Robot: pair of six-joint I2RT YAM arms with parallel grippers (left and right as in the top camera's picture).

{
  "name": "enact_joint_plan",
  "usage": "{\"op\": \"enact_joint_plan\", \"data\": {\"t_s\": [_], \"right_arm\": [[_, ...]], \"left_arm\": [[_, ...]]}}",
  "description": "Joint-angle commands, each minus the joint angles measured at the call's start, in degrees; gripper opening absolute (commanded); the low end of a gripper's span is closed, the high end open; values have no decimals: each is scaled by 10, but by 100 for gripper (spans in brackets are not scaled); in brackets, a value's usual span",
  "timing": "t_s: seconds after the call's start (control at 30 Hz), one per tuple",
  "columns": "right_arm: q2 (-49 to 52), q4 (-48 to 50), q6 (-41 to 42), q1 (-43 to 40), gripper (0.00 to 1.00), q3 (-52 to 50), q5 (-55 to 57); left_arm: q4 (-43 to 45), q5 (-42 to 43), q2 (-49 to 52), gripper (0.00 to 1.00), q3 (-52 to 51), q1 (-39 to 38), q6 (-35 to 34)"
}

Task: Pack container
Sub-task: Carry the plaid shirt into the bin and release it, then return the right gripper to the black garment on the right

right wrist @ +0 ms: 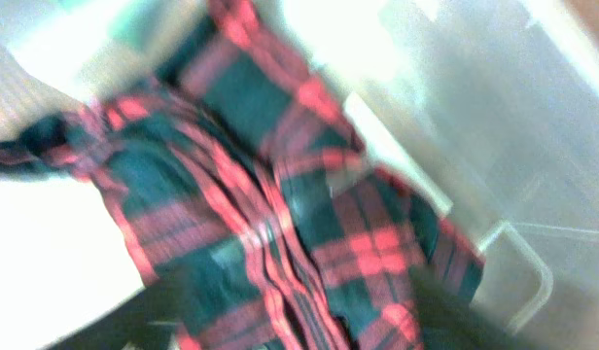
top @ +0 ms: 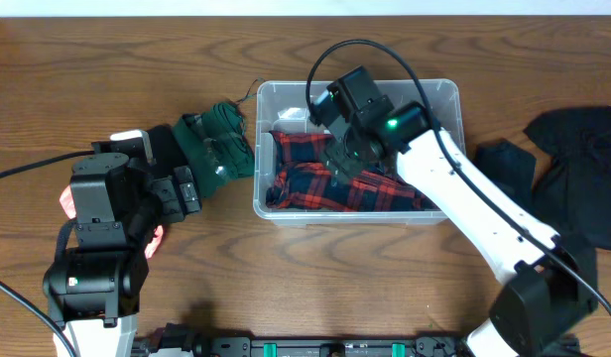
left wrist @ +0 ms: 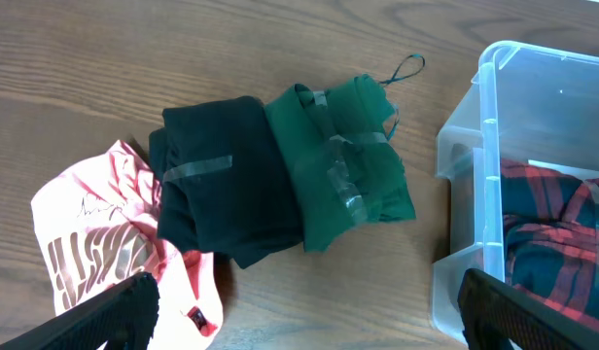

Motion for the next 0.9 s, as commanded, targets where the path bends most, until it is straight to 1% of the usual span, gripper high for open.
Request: {"op": "enact_joint_plan", "data": {"t_s": [0.0, 0.03, 0.07, 0.17, 0.47, 0.67, 0.7, 0.77, 0.87], "right_arm": [[-12, 11, 8, 13, 15, 3, -49], [-5, 10, 20, 16, 4, 3, -56], [5, 10, 38, 20, 1, 1, -59], [35, 10, 66, 30, 1, -16, -59], [131, 6, 66, 53, 1, -52, -59], [129, 7, 66, 50, 1, -45, -50], [121, 3, 66, 47, 2, -39, -40], [97, -12, 81, 38, 8, -18, -9], [39, -33, 105, 15, 26, 14, 56]], "left_arm": [[0, -1, 0, 98, 12, -2, -5], [0, -1, 0, 98, 12, -2, -5], [0, -1, 0, 98, 12, -2, -5], [0, -1, 0, 98, 12, -2, -5], [0, -1, 0, 98, 12, -2, -5], [0, 0, 0, 98, 12, -2, -5], [0, 0, 0, 98, 12, -2, -5], [0, 0, 0, 98, 12, -2, -5], [0, 0, 0, 98, 12, -2, -5]]}}
